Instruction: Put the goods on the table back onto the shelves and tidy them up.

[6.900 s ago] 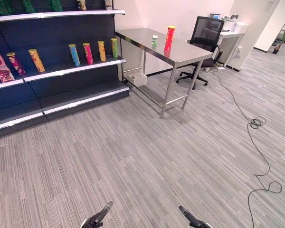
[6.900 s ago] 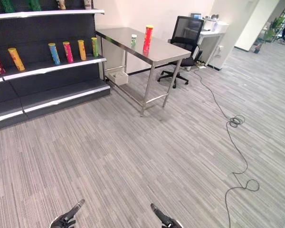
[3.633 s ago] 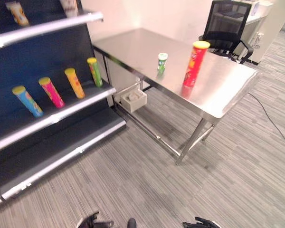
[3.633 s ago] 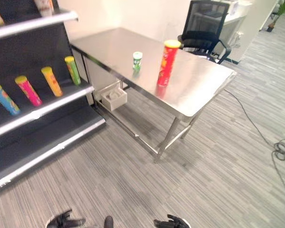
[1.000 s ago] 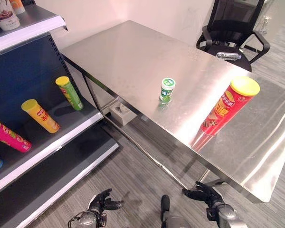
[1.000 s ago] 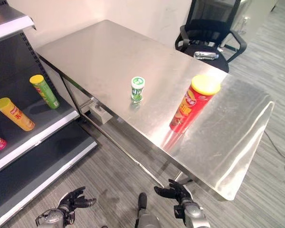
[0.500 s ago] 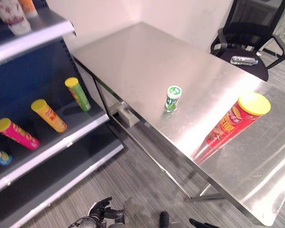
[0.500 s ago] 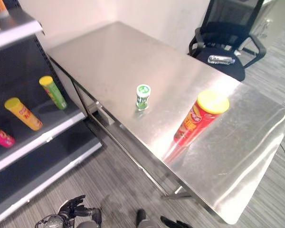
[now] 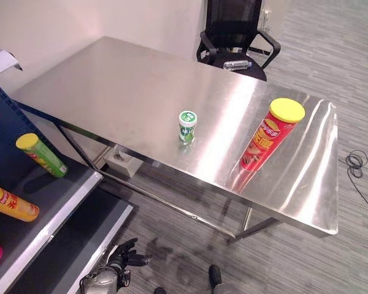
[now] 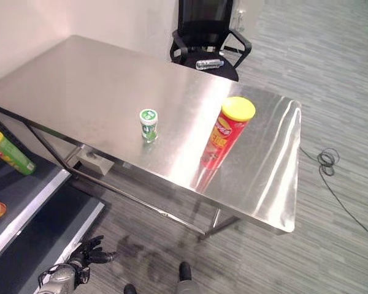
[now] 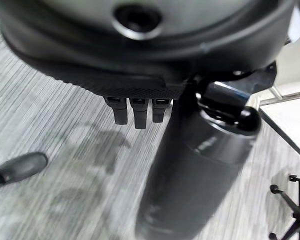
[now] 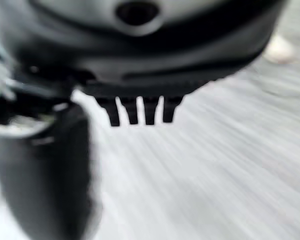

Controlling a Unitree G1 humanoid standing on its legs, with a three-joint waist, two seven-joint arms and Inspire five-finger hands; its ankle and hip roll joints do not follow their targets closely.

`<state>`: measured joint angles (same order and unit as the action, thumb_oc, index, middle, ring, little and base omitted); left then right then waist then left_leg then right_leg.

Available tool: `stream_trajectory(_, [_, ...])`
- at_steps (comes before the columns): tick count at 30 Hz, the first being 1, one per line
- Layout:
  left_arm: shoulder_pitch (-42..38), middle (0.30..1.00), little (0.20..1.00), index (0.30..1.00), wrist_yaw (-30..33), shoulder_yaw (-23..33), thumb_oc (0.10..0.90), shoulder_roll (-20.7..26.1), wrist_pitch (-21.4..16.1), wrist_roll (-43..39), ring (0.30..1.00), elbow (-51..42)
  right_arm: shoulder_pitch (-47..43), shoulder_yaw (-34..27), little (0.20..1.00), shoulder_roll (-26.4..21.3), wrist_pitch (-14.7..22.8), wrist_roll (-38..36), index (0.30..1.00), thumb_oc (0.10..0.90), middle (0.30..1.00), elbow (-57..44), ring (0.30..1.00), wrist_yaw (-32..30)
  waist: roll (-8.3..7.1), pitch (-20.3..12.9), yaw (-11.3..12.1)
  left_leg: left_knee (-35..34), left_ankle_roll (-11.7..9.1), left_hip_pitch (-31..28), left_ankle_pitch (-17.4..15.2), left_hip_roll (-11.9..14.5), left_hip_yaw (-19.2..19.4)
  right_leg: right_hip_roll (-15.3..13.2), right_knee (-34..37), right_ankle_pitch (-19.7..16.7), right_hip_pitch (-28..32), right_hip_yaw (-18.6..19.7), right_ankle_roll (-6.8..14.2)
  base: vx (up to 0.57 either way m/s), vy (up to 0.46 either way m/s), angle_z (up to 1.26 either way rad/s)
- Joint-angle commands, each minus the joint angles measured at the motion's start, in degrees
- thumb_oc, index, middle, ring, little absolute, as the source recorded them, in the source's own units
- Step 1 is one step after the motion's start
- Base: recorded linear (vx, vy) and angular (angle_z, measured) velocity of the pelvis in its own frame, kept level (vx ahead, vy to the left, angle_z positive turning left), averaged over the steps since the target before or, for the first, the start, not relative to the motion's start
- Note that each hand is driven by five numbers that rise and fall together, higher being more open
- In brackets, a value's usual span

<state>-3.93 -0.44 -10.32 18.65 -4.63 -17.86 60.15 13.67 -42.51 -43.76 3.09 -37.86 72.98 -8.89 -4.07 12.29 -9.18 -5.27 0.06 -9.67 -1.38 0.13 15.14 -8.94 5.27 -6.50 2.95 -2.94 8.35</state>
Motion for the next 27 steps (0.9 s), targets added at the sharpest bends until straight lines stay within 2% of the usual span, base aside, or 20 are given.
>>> stream_trajectory(1, [-2.06,0.900,0.900,0.900,0.10,-0.67,0.800,-1.37,-2.07,1.78,0.900,0.51,-1.49,-1.28,0.900,-7.50,9.08,1.02,0.900,0.800,0.900,-14.91,0.900,-4.90,0.55,-2.32,1.36,0.27,-2.51,-0.72,-3.45,1.55,-5.21,-0.91,-0.40,-2.38,-3.17,0.36,5.26,0.03,0.014,0.01])
stream_trajectory(6, [-1.14,0.900,0.900,0.900,-0.78,0.01,0.800,-1.82,-1.73,3.56,0.900,0.15,-2.83,-1.50,0.900,-9.09,16.04,5.91,0.900,0.800,0.900,-48.37,0.900,-3.49,0.50,-3.00,0.77,0.27,-2.68,-1.24,-3.67,1.89,-4.65,-0.56,-0.27,-2.13,-3.12,0.91,4.94,0.01,-0.004,-0.03])
stream_trajectory(8, [-0.77,0.900,0.900,0.900,-1.57,0.16,0.800,-1.59,-1.62,4.04,0.900,0.23,-5.16,-1.24,0.900,-10.82,17.18,4.97,0.900,0.800,0.900,-53.54,0.900,-1.74,0.22,-3.46,0.89,0.27,-2.81,-1.40,-3.80,2.04,-4.51,-0.49,-0.27,-1.88,-2.97,0.81,4.86,0.02,-0.004,0.01])
stream_trajectory(11, [-0.77,0.900,0.900,0.900,-1.59,0.26,0.800,-1.61,-1.61,4.06,0.900,0.23,-5.24,-1.16,0.900,-10.75,17.07,5.11,0.900,0.800,0.900,-53.74,0.900,-1.87,0.24,-3.45,0.80,0.27,-2.81,-1.40,-3.82,2.06,-4.53,-0.48,-0.27,-1.87,-2.95,0.80,4.86,0.01,-0.012,0.08])
stream_trajectory(12, [0.98,0.900,0.900,0.900,-2.64,-0.27,0.800,-1.63,-1.74,4.18,0.900,-0.84,-10.15,1.14,0.900,-12.67,19.02,1.31,0.900,0.800,0.900,-64.87,0.900,2.48,0.10,-4.53,1.62,0.27,-3.00,-1.41,-3.70,2.25,-4.78,-0.44,-0.27,-1.54,-2.41,0.08,4.67,0.01,-0.050,0.14])
stream_trajectory(17, [1.66,0.900,0.900,0.900,-3.22,-0.59,0.800,-1.81,-1.81,4.12,0.900,-1.07,-12.68,2.49,0.900,-14.19,19.70,-1.11,0.900,0.800,0.900,-67.48,0.900,4.36,-0.18,-4.92,2.04,0.27,-3.10,-1.14,-3.11,2.21,-4.93,-0.57,-0.27,-1.78,-2.28,-0.44,4.48,0.01,-0.016,0.04])
stream_trajectory(18, [2.87,0.900,0.900,0.900,-3.56,-1.63,0.800,-1.99,-1.79,3.37,0.900,-1.85,-16.70,4.26,0.900,-14.96,21.57,-7.44,0.900,0.800,0.900,-68.93,0.900,6.23,-0.25,-5.56,2.93,0.27,-3.25,-1.26,-3.12,2.38,-5.25,-0.64,-0.27,-1.47,-1.65,-1.05,4.31,0.02,-0.029,0.09])
stream_trajectory(20, [3.31,0.900,0.900,0.900,-3.62,-2.08,0.800,-1.99,-1.71,3.29,0.900,-1.52,-19.83,6.62,0.900,-15.50,21.55,-9.68,0.900,0.800,0.900,-69.78,0.900,6.90,-0.31,-5.78,3.37,0.27,-3.36,-1.26,-2.98,2.53,-5.50,-0.70,-0.27,-1.31,-1.32,-1.57,4.25,0.01,-0.024,0.10])
stream_trajectory(25, [3.32,0.900,0.900,0.900,-3.62,-2.06,0.800,-1.99,-1.71,3.29,0.900,-1.52,-19.86,6.65,0.900,-15.50,21.56,-9.68,0.900,0.800,0.900,-69.77,0.900,6.90,-0.31,-5.78,3.33,0.27,-3.36,-1.25,-2.98,2.53,-5.52,-0.70,-0.27,-1.31,-1.31,-1.59,4.25,0.00,-0.001,0.06])
stream_trajectory(26, [4.03,0.900,0.900,0.900,-3.54,-2.71,0.800,-2.07,-1.55,2.98,0.900,-1.28,-22.65,9.83,0.900,-16.21,21.42,-13.41,0.900,0.800,0.900,-70.43,0.900,8.90,-0.51,-6.27,4.40,0.27,-3.61,-1.35,-2.83,2.73,-5.85,-0.67,-0.27,-0.98,-0.77,-2.21,4.01,0.00,0.000,0.00])
stream_trajectory(27, [4.05,0.900,0.900,0.900,-3.54,-2.63,0.800,-2.09,-1.55,2.98,0.900,-1.29,-22.83,10.00,0.900,-16.26,21.45,-13.43,0.900,0.800,0.900,-70.33,0.900,8.93,-0.50,-6.25,4.25,0.27,-3.61,-1.35,-2.82,2.74,-5.91,-0.68,-0.27,-0.96,-0.74,-2.27,4.01,0.00,0.000,0.00])
